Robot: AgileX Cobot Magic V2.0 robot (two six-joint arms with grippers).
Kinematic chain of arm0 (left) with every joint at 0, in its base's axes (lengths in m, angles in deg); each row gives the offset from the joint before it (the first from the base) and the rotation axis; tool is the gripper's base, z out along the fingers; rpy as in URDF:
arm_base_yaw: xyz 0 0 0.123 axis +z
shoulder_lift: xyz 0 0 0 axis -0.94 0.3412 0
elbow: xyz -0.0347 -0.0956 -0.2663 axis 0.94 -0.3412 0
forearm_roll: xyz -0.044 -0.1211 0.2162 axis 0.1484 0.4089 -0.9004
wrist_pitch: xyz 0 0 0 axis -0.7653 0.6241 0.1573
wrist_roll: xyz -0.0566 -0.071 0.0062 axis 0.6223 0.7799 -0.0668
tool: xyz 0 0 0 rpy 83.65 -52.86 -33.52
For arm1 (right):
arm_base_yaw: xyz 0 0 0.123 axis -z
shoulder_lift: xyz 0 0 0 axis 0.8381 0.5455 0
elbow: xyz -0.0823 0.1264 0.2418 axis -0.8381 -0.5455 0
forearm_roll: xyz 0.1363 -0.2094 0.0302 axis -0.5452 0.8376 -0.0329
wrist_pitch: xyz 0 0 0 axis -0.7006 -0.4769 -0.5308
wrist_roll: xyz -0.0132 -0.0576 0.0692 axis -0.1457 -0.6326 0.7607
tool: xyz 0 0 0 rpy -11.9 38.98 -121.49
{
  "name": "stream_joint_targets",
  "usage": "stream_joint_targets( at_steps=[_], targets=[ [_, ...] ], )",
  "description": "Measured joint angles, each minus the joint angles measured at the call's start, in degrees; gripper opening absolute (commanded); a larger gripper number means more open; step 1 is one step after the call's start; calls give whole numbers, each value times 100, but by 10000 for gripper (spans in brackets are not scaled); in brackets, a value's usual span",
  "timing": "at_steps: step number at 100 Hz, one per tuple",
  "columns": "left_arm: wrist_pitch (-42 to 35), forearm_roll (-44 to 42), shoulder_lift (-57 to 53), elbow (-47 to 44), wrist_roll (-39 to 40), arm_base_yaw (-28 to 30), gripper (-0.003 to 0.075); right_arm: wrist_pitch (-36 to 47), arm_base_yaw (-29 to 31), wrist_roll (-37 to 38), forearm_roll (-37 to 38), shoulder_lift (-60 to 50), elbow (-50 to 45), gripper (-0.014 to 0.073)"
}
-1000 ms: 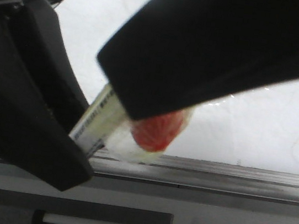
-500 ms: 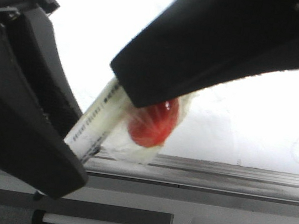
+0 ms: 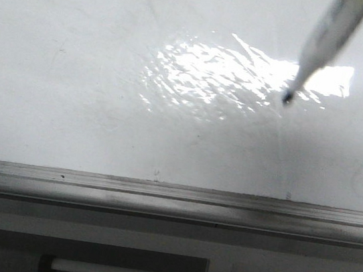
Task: Write number 9 on whiteboard
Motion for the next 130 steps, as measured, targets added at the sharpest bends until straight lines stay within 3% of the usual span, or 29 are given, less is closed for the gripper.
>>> stream_joint_targets(
  at_steps=[14, 41, 62, 70, 96, 116, 130],
  targets=[
    [-754, -11, -824, -374, 579, 0, 336, 1245, -162, 371, 245, -757, -549, -38],
    [-2083, 272, -1751, -1300, 1024, 0, 250, 3918, -254, 440, 1237, -1870, -3182, -38],
    [-2445, 714, -1789, -1514, 1058, 0, 77, 5450, -254, 440, 1480, -1860, -3450, -41],
    [-2484, 759, -1789, -1514, 1066, 0, -22, 5636, -254, 440, 1458, -1717, -3450, -41],
    [-2542, 798, -1789, -1514, 1066, 0, -20, 5629, -81, 440, 1195, -1464, -3450, -41],
    [-2542, 801, -1789, -1514, 1066, 0, -20, 4758, 457, 440, 1173, -1464, -3261, -40],
    [-2542, 801, -1789, -1514, 1066, 0, -20, 4626, 609, 440, 1173, -1464, -3169, -40]
  ],
)
